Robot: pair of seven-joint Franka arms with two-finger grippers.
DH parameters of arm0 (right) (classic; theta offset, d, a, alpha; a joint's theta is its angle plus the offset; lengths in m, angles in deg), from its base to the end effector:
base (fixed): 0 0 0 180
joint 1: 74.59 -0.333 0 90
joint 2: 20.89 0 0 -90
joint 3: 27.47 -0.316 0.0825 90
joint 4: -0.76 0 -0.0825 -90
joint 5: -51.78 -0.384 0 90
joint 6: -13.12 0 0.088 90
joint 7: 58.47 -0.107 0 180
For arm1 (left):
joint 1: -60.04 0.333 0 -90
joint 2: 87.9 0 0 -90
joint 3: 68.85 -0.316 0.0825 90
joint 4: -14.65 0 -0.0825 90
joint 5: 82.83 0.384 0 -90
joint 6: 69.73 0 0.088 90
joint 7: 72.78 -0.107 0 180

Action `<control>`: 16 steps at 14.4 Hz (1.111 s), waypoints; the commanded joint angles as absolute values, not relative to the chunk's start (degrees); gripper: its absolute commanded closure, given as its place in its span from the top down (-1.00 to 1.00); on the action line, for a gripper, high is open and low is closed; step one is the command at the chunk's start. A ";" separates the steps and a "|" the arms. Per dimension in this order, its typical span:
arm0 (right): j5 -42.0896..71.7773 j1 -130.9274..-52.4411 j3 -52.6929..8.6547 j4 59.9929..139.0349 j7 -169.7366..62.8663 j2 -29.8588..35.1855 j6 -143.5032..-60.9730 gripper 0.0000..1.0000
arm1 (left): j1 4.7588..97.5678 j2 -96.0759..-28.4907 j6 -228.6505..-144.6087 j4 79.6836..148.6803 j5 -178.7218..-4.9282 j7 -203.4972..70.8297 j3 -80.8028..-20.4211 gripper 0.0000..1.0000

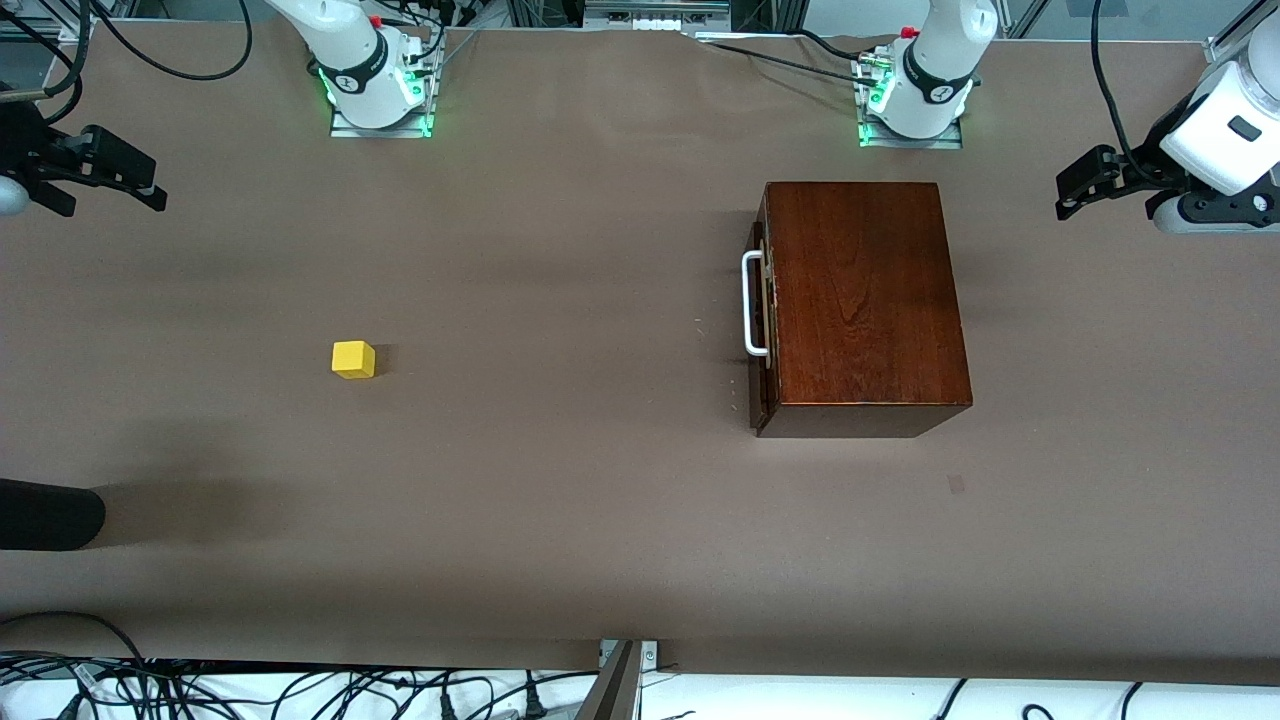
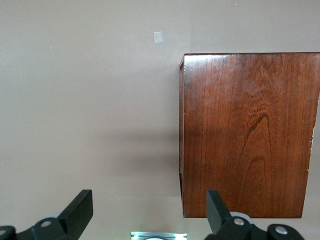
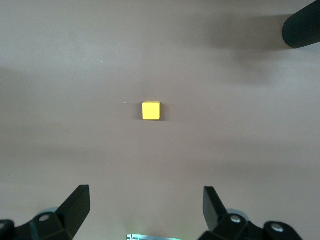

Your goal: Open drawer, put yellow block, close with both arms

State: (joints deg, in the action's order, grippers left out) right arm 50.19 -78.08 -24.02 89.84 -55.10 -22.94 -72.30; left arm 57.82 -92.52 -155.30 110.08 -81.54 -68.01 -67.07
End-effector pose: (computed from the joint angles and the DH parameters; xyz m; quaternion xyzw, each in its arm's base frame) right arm 0.5353 0.0029 0.6446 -0.9993 -0.0307 0.0136 0.0153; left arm 0.5186 -0.0344 0.6171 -0.9988 -0.0072 0.0446 0.0160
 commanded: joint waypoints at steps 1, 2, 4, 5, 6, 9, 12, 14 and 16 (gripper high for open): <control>49.58 -77.75 -24.04 88.56 -54.86 -22.47 -71.69 1.00 | 57.67 -91.42 -154.98 108.34 -82.57 -68.48 -66.48 1.00; 49.58 -77.75 -23.95 88.56 -54.86 -22.47 -71.78 1.00 | 57.58 -91.51 -155.25 108.51 -82.57 -68.39 -65.78 1.00; 49.58 -77.66 -23.78 88.65 -53.99 -22.56 -71.70 1.00 | 57.49 -91.51 -155.51 108.60 -82.66 -68.22 -64.90 1.00; 49.41 -77.66 -23.43 88.65 -53.98 -22.38 -71.87 1.00 | 57.49 -91.42 -155.86 108.60 -82.66 -67.34 -63.94 1.00; 49.84 -77.66 -23.34 88.82 -54.07 -22.30 -72.13 1.00 | 57.49 -90.99 -156.12 108.51 -82.66 -65.94 -62.97 1.00; 50.11 -77.75 -23.43 88.65 -54.69 -22.03 -72.40 1.00 | 56.09 -88.97 -156.56 108.25 -82.75 -59.97 -59.46 1.00; 49.32 -77.75 -23.34 88.65 -54.69 -22.12 -73.54 1.00 | 53.10 -86.33 -161.47 108.34 -82.66 -52.24 -56.21 1.00; 50.01 -77.75 -23.42 88.65 -53.98 -22.38 -73.45 1.00 | 52.05 -83.52 -163.94 108.42 -82.66 -46.80 -52.95 1.00; 50.02 -77.75 -23.51 88.82 -53.90 -22.30 -72.84 1.00 | 48.81 -80.80 -166.92 108.60 -82.57 -40.30 -51.89 1.00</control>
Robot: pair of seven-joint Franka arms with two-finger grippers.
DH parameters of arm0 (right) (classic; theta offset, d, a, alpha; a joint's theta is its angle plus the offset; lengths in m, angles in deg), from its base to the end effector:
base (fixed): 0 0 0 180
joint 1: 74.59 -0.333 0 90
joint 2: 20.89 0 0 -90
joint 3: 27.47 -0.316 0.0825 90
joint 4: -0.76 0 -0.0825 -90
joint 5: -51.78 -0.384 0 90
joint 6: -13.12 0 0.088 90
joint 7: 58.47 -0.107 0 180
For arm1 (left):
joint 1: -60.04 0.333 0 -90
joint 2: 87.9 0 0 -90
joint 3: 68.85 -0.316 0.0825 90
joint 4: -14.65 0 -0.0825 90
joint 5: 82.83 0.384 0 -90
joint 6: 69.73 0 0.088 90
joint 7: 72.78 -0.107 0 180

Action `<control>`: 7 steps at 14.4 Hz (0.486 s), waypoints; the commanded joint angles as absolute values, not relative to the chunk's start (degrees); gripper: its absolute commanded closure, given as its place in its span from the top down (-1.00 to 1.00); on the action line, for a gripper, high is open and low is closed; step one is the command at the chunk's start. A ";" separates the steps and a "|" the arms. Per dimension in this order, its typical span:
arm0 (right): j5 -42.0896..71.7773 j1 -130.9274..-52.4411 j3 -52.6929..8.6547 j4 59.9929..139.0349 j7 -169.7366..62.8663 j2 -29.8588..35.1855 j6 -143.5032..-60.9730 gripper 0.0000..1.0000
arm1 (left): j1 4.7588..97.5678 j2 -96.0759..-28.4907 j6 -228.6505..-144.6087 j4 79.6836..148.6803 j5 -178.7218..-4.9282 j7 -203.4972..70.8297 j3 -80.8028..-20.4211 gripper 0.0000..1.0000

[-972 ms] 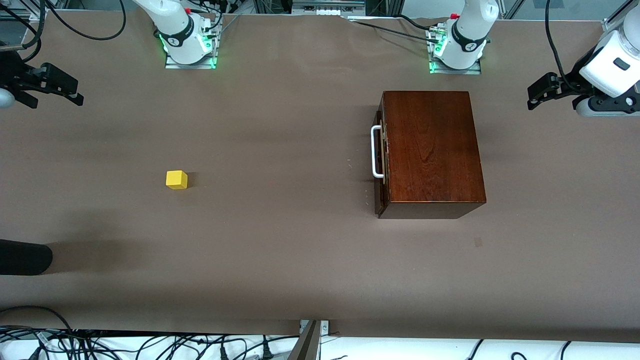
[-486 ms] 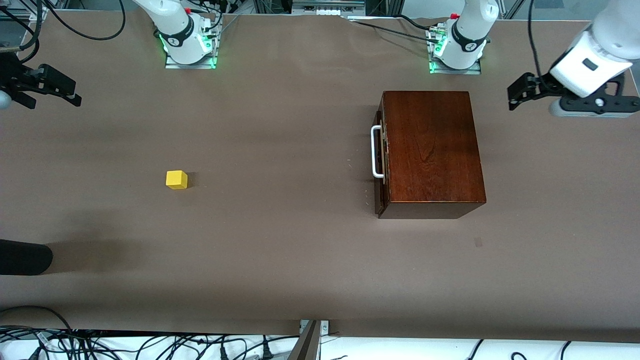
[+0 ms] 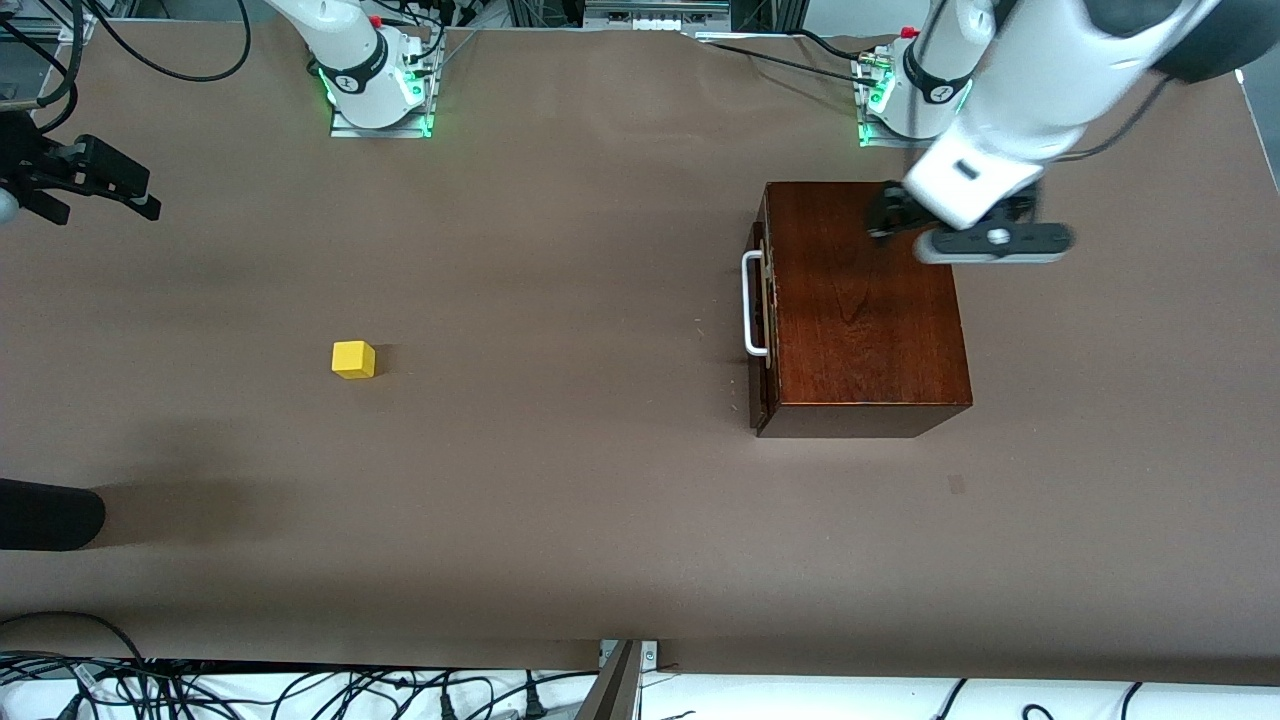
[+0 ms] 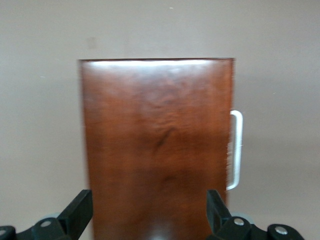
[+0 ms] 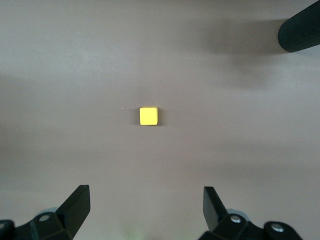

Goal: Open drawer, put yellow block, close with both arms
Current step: 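Move the left gripper to the white drawer handle of the box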

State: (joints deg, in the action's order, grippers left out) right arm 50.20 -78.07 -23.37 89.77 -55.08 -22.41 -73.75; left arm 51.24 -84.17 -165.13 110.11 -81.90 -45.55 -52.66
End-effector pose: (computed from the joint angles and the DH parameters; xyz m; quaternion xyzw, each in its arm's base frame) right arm 0.5410 -0.0033 0.6424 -0.9996 -0.0249 0.0049 0.0149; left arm 0.5239 -0.2377 0.5519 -0.9993 -0.0185 0.0290 0.0131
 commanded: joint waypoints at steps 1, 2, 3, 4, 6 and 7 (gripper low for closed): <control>49.32 -77.75 -23.60 88.73 -53.29 -21.95 -72.66 1.00 | 47.48 -79.31 -168.07 108.60 -82.48 -37.57 -51.28 1.00; 49.40 -77.75 -23.78 88.73 -52.76 -22.03 -72.75 1.00 | 46.25 -77.73 -169.56 108.60 -82.13 -34.76 -50.31 1.00; 49.84 -78.19 -24.12 88.56 -52.67 -21.94 -72.92 1.00 | 44.67 -76.23 -170.97 108.51 -81.87 -31.86 -49.96 1.00; 50.11 -78.28 -25.17 88.56 -52.93 -22.03 -73.19 1.00 | 43.00 -74.82 -172.20 108.43 -81.87 -29.48 -49.95 1.00; 50.20 -78.19 -25.45 88.56 -53.11 -22.12 -73.28 1.00 | 40.01 -72.27 -174.31 108.42 -81.00 -26.39 -49.95 1.00; 50.20 -78.19 -25.36 88.56 -52.84 -22.12 -73.28 1.00 | 38.43 -70.69 -175.02 108.42 -79.07 -25.16 -49.95 1.00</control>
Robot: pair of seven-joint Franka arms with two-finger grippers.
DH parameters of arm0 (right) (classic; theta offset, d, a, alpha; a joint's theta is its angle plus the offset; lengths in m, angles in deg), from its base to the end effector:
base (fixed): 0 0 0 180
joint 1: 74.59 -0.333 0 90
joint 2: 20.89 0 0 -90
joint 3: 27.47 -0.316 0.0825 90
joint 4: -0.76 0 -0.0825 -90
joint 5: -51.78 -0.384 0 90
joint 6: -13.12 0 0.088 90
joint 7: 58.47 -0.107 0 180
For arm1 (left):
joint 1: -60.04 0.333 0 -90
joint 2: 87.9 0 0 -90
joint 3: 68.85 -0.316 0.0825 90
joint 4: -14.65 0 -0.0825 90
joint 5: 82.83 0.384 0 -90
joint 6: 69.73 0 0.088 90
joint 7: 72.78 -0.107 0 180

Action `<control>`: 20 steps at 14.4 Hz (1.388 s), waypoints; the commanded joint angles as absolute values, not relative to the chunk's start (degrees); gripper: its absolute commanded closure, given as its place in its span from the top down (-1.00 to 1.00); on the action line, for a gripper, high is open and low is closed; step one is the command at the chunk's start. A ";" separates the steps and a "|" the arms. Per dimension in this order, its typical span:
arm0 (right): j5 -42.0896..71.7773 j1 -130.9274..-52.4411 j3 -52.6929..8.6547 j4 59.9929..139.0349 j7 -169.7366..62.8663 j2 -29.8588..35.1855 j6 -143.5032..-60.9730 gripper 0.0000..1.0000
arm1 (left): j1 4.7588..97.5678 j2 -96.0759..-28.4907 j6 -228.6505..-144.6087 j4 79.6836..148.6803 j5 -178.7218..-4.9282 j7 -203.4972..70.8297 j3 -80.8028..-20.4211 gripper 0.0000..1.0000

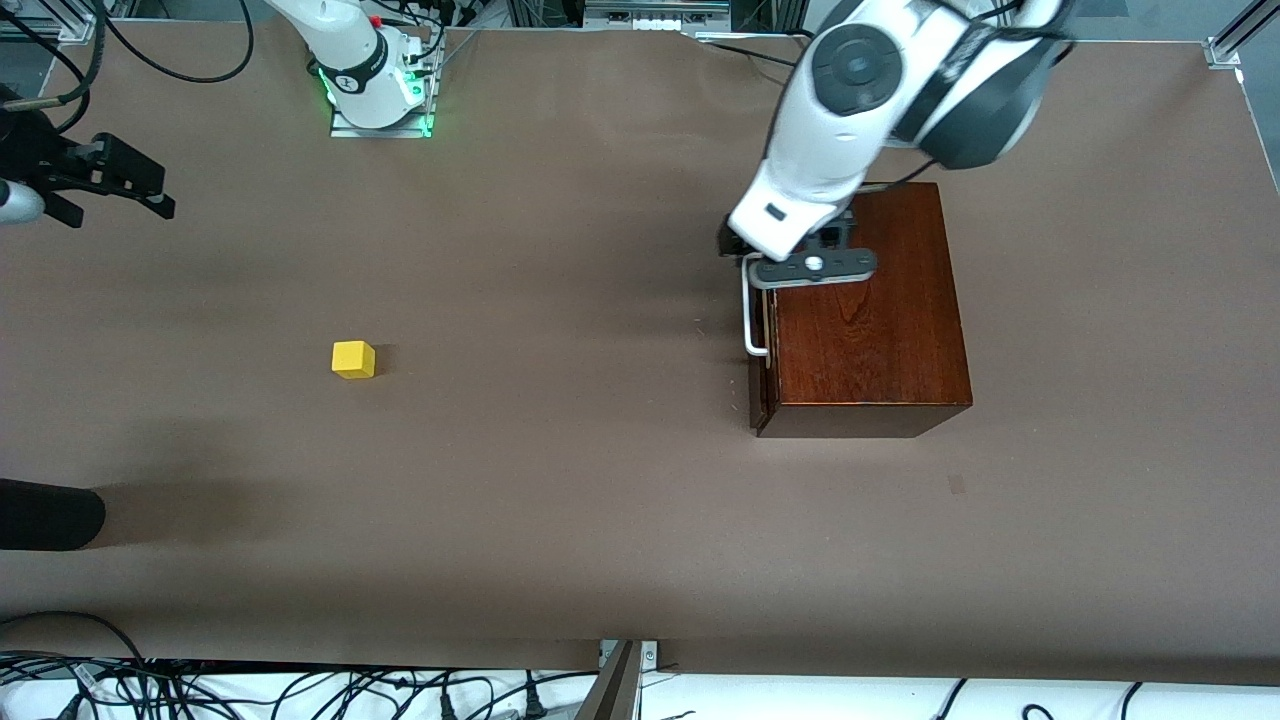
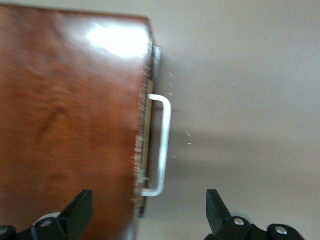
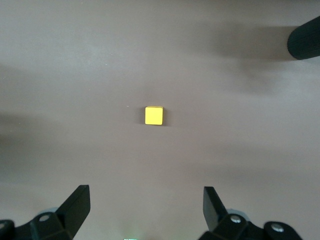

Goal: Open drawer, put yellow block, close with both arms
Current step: 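Move the left gripper to the white drawer handle of the box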

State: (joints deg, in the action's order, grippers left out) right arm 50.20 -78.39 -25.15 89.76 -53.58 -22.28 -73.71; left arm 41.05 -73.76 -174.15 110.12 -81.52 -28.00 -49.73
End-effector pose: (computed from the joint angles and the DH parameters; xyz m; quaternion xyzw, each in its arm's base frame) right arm 0.5413 0.0168 0.6412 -0.9983 -0.0562 0.0064 0.0145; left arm 0.5012 -0.3702 0.4612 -0.9971 -0.0580 0.0482 0.0035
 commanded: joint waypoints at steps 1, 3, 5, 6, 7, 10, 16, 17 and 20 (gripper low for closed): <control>50.02 -78.10 -25.27 88.47 -52.84 -21.95 -73.36 1.00 | 36.85 -69.03 -175.46 108.34 -76.62 -22.97 -49.95 1.00; 50.02 -78.19 -25.27 88.56 -52.76 -21.77 -73.37 1.00 | 34.12 -65.86 -177.73 108.25 -72.83 -18.31 -49.95 1.00; 49.84 -78.19 -25.45 88.82 -52.93 -21.42 -73.01 1.00 | 32.71 -62.96 -180.29 108.25 -70.01 -16.63 -49.95 1.00; 50.11 -78.28 -25.45 88.73 -52.93 -21.07 -73.28 1.00 | 31.83 -61.81 -181.34 108.25 -68.87 -16.27 -50.13 1.00; 50.19 -78.36 -25.53 88.65 -52.76 -20.80 -73.45 1.00 | 31.56 -60.93 -182.31 108.34 -67.38 -16.18 -50.30 1.00; 51.07 -78.63 -25.62 88.47 -52.75 -20.28 -73.54 1.00 | 31.30 -59.52 -183.28 108.42 -64.47 -15.83 -50.65 1.00; 51.51 -80.47 -26.94 88.56 -51.96 -20.27 -73.81 1.00 | 31.30 -58.90 -183.37 108.51 -60.61 -16.54 -52.59 1.00; 52.38 -80.56 -27.38 88.56 -51.96 -20.36 -73.46 1.00 | 31.30 -58.73 -183.37 108.69 -59.20 -16.53 -52.59 1.00; 54.24 -80.65 -29.13 88.65 -52.83 -20.71 -71.53 1.00 | 31.30 -58.20 -183.28 108.86 -59.01 -15.66 -52.59 1.00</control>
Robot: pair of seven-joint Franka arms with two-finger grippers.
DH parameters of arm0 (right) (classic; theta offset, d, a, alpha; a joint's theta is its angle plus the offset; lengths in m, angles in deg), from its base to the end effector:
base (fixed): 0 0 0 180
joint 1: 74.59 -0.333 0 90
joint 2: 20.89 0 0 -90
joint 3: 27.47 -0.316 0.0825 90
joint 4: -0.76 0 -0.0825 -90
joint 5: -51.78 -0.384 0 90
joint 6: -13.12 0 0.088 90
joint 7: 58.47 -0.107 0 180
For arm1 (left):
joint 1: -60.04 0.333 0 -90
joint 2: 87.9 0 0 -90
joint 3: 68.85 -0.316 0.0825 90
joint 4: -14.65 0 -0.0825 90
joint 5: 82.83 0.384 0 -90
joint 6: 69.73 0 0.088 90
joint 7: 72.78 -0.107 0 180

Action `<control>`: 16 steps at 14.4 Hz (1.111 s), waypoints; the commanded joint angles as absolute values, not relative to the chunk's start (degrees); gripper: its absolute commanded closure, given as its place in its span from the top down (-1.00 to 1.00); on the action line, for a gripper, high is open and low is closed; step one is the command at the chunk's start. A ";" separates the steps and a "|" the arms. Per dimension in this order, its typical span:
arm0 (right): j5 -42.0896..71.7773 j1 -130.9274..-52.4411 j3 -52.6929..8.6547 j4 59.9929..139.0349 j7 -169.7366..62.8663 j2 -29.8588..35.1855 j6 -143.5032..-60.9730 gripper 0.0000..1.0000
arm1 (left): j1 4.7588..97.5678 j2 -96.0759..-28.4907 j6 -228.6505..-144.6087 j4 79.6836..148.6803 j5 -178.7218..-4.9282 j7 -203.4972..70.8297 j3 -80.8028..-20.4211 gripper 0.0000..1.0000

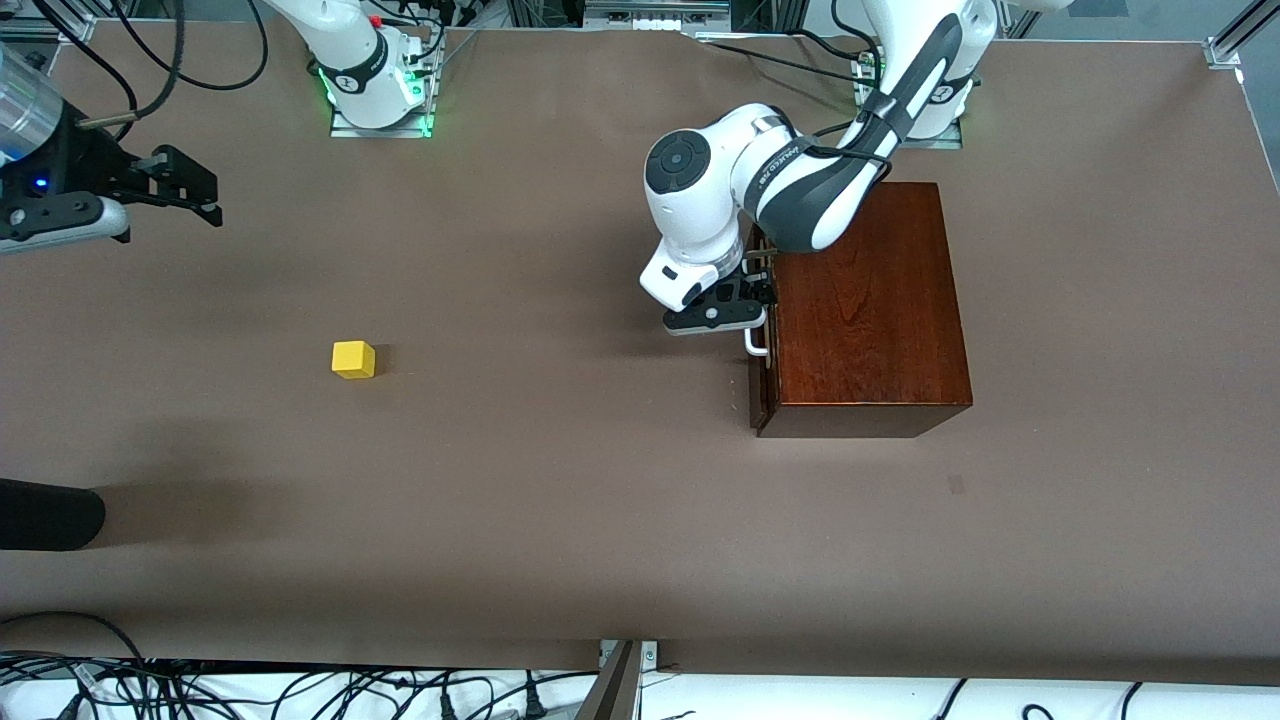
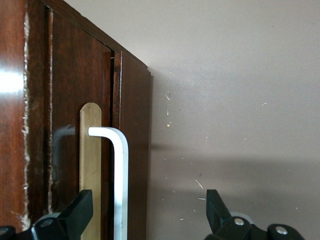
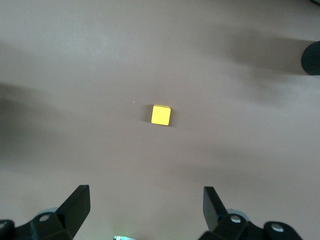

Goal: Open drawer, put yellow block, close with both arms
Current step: 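Grasp the white drawer handle with the left gripper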

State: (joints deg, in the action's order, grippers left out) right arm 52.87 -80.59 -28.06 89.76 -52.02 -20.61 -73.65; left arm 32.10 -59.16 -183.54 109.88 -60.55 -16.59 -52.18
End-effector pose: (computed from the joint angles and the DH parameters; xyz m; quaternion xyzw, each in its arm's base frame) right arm 0.5468 0.0610 0.6252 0.9933 0.1132 -0.0219 0.0095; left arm 0.4997 -0.4311 0.3159 -0.9920 -0.0201 -0.0309 0.1207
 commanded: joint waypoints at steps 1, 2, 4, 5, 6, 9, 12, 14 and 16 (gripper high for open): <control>54.24 -80.56 -29.23 88.65 -53.54 -20.63 -70.74 1.00 | 31.30 -58.11 -183.37 108.78 -59.19 -15.57 -52.59 1.00; 54.15 -80.65 -29.31 88.65 -53.55 -20.63 -70.55 1.00 | 31.21 -57.76 -183.37 108.78 -59.28 -15.57 -52.59 1.00; 53.97 -80.74 -30.45 88.73 -53.55 -20.63 -70.55 1.00 | 31.04 -57.15 -183.37 108.78 -59.45 -15.48 -52.59 1.00; 53.89 -80.74 -30.46 88.82 -53.37 -20.54 -70.55 1.00 | 30.69 -56.97 -183.37 108.78 -59.63 -15.48 -52.59 1.00; 53.89 -80.74 -30.46 88.82 -53.54 -20.36 -70.55 1.00 | 30.60 -56.79 -183.37 108.78 -59.72 -15.48 -52.59 1.00; 53.89 -80.91 -30.54 89.09 -53.63 -20.36 -70.64 1.00 | 30.42 -56.35 -185.21 108.78 -59.81 -15.39 -52.59 1.00; 54.15 -80.91 -30.54 88.73 -53.55 -20.45 -70.64 1.00 | 30.24 -55.74 -185.83 108.86 -59.81 -15.22 -52.59 1.00; 54.06 -80.91 -30.46 88.65 -53.63 -20.54 -70.64 1.00 | 29.98 -55.65 -185.92 108.86 -59.72 -15.22 -52.59 1.00; 54.15 -80.83 -30.28 88.65 -53.63 -20.71 -70.82 1.00 | 29.98 -55.65 -185.92 108.95 -59.37 -15.65 -52.59 1.00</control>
